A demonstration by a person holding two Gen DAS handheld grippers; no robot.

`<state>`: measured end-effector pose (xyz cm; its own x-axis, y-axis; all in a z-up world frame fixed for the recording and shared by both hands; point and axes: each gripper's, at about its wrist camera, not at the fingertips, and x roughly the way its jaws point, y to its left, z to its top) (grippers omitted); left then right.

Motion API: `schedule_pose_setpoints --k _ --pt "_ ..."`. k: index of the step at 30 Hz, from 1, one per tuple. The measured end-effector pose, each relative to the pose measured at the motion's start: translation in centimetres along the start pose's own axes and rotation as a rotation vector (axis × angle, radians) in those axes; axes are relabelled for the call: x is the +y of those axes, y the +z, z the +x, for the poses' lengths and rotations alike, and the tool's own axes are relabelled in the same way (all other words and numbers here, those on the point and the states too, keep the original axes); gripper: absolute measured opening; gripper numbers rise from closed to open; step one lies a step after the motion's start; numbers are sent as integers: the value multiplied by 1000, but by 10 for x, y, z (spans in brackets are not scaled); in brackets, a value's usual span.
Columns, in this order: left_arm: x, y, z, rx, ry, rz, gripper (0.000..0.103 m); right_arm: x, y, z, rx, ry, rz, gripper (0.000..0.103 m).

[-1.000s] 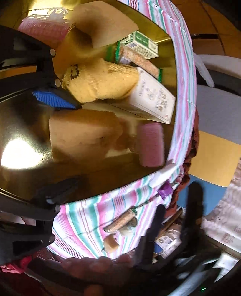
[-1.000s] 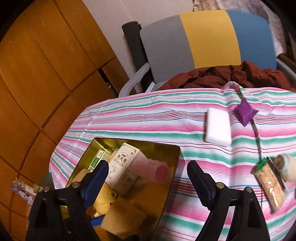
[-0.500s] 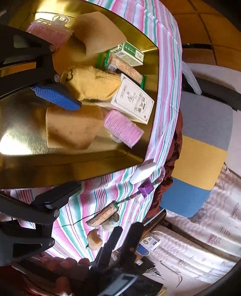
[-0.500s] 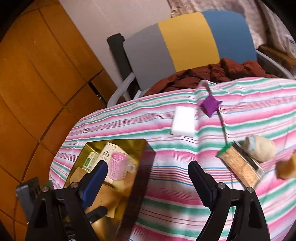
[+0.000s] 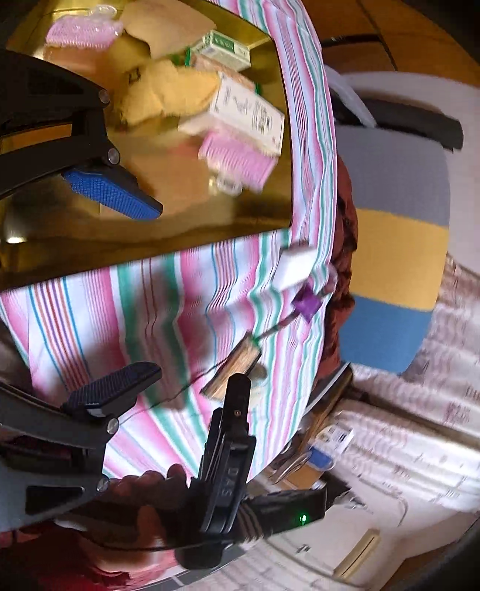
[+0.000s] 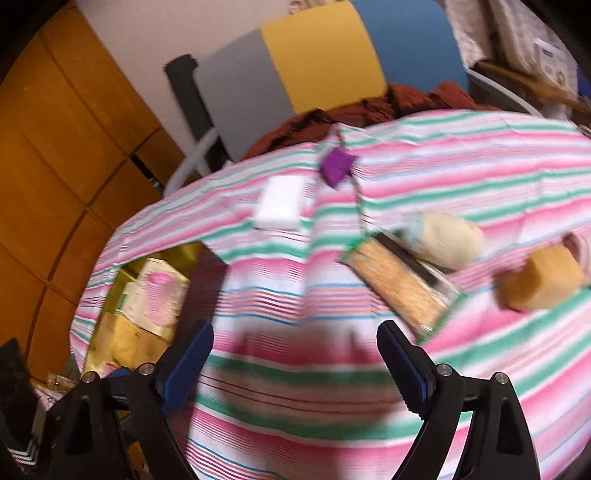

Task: Organize objects
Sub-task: 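Move both tools back toward the remaining items on the cloth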

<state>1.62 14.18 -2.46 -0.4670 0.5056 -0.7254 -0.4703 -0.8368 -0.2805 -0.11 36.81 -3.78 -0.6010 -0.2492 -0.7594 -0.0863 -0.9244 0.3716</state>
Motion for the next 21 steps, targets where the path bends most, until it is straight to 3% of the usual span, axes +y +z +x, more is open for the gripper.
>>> schedule_pose_setpoints --k 7,13,18,21 --pt "-25 -3 12 47 -19 60 81 -65 -9 -7 78 -95 163 97" --pt "-44 -2 17 57 -38 102 81 -127 -6 -28 56 -199 301 97" --pt "-62 2 23 65 -55 138 81 -163 13 -36 24 -284 289 97" --pt "-69 3 30 85 -69 143 81 -179 24 -33 9 -282 282 97"
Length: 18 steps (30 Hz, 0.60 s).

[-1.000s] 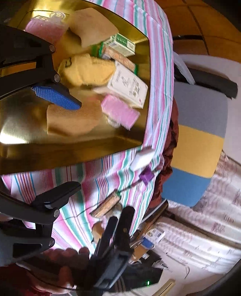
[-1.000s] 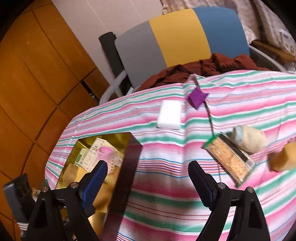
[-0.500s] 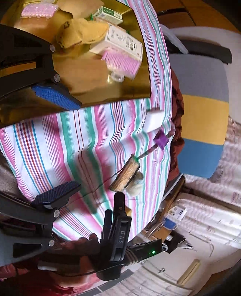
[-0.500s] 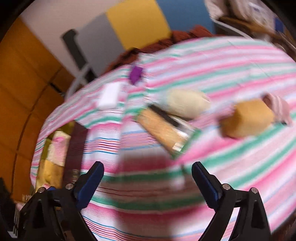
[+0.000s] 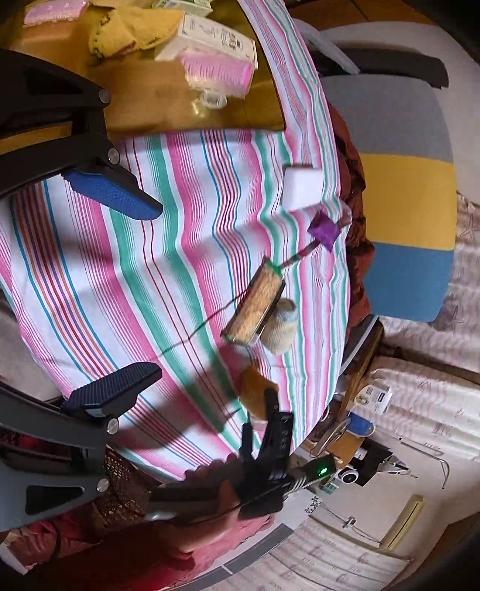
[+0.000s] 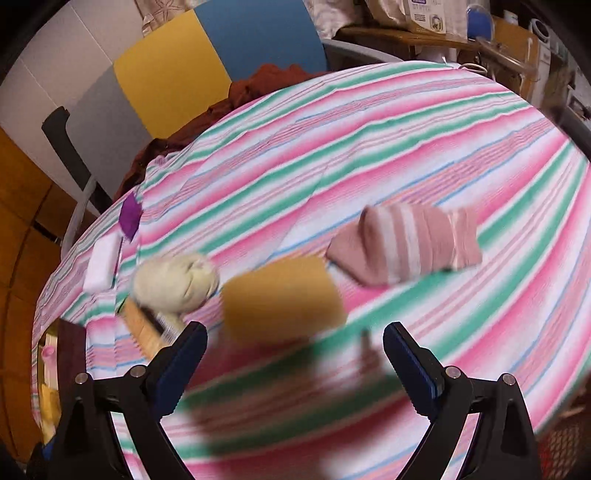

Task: Organize objects
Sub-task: 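Move both tools back toward the remaining items on the cloth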

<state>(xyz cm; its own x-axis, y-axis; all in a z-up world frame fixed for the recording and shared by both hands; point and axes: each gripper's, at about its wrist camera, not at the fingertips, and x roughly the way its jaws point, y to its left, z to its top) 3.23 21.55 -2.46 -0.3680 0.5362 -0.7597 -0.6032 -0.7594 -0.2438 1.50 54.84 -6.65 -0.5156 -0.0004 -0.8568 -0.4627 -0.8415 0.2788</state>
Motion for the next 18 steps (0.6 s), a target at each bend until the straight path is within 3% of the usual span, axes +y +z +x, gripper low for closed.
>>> schedule_pose_setpoints --k 3,7,8,10,13,18 --pt "-6 4 10 26 -8 3 81 -1 9 7 -24 31 -13 97" --pt "-11 12 30 66 -29 -16 81 3 13 15 -29 8 -56 96" --pt "-12 14 36 79 -36 -31 81 3 12 15 -39 16 -69 93" --pt "-14 22 51 104 -47 -64 81 5 12 16 -37 22 -96 79" --pt "-19 38 73 128 -67 -114 81 11 9 17 -26 7 -132 71" --pt "-26 69 115 165 -28 -196 81 15 7 10 -48 -6 -162 70"
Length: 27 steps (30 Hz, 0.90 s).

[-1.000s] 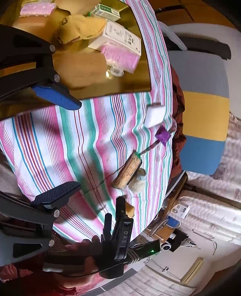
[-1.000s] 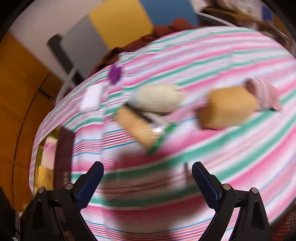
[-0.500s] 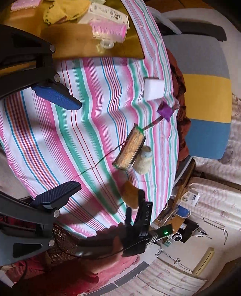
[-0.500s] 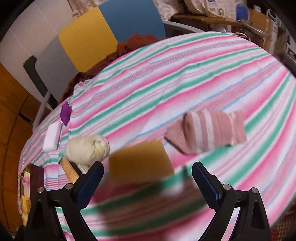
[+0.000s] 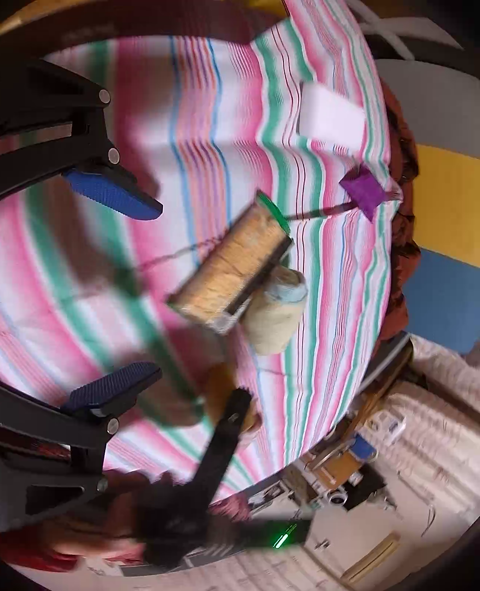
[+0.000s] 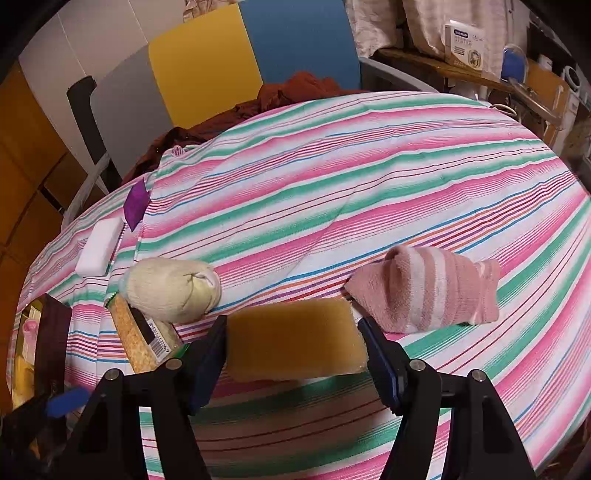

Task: Organize objects
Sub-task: 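Move both tools back toward the remaining items on the cloth, then grasp a yellow sponge with the right tool while the left grasps the cracker pack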

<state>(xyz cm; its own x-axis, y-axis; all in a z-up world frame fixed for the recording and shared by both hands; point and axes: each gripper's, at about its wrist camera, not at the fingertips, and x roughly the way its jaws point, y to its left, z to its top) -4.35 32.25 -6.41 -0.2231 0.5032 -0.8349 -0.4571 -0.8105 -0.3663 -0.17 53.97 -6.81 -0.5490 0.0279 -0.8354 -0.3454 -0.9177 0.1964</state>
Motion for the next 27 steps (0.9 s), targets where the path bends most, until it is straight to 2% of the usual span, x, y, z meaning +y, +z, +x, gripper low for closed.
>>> schedule_pose_setpoints --k 3,5,9,14,18,20,23,26,27 --pt "-2 19 21 24 -4 -93 81 -6 1 0 -1 14 31 70" --pt "-3 29 32 26 24 -117 81 -9 1 0 6 30 52 70" --pt "-12 44 42 -8 99 -54 81 -12 3 0 1 28 69 74" --pt "-7 25 32 -45 156 103 80 -12 3 0 1 13 74 78" --pt "19 6 13 -57 164 108 81 -11 4 -2 -7 2 71 83" --pt "30 3 8 -46 194 82 79 -10 3 -3 -11 5 73 83" --pt "38 8 3 -56 105 0 79 -7 3 -4 -18 -5 64 83" --pt "26 25 5 -64 28 -50 81 -7 4 -5 -28 -14 61 83" --pt "16 33 11 -54 25 -60 81 -7 4 -4 -28 -15 62 84"
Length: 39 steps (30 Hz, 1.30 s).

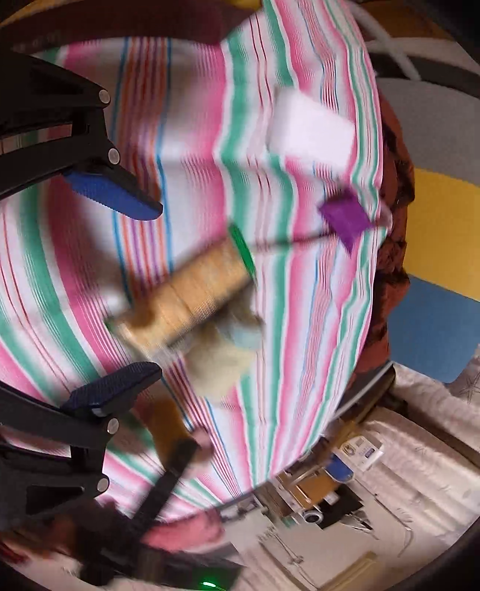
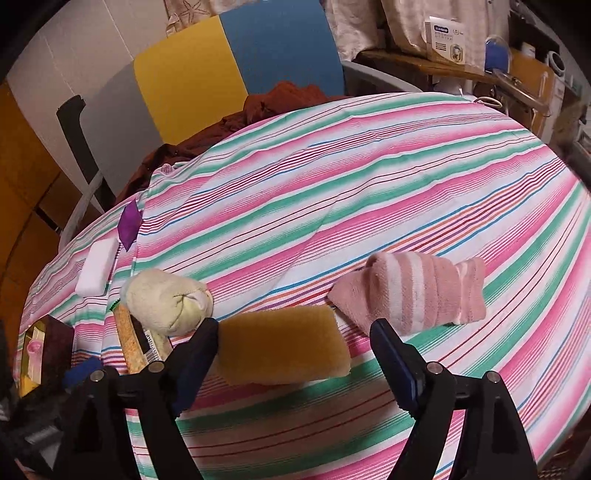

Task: Organize objects
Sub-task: 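Grasp a yellow sponge with the right tool while the left grasps the cracker pack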

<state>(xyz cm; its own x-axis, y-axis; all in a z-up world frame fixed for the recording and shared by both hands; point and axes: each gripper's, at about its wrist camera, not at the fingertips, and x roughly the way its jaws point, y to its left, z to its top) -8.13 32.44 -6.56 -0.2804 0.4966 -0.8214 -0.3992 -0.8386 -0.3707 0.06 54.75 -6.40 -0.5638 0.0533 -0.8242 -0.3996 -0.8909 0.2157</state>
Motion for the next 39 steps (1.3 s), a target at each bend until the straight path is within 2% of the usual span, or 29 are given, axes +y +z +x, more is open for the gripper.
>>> schedule_pose_setpoints --k 5,9,12,16,21,24,28,32,33,37,39 --pt "-30 16 34 42 123 41 83 -5 1 -1 -8 -11 16 88" --pt "-38 6 40 7 219 193 79 -13 4 -5 -31 -11 55 89" --pt "-28 -8 29 -32 203 270 72 -18 6 -7 -36 -4 79 89" --pt "-5 -24 9 -55 202 277 68 -16 6 -6 -31 -1 69 89" --pt "32 -38 -8 -46 123 168 68 -8 3 -2 8 35 31 90" --pt "41 -41 -13 -46 86 119 68 1 -3 0 43 52 -6 90" --pt "33 -34 -10 -58 139 145 68 13 -9 3 53 -1 -84 90" --pt "25 -26 1 -63 170 188 68 14 -11 5 48 -24 -105 90" --pt "25 -25 6 -56 181 197 68 14 -11 4 38 -25 -108 88" --pt "38 -30 5 -108 132 176 73 14 -9 2 18 -27 -130 65" --pt "41 -32 5 -123 112 173 73 15 -8 1 15 -19 -131 64"
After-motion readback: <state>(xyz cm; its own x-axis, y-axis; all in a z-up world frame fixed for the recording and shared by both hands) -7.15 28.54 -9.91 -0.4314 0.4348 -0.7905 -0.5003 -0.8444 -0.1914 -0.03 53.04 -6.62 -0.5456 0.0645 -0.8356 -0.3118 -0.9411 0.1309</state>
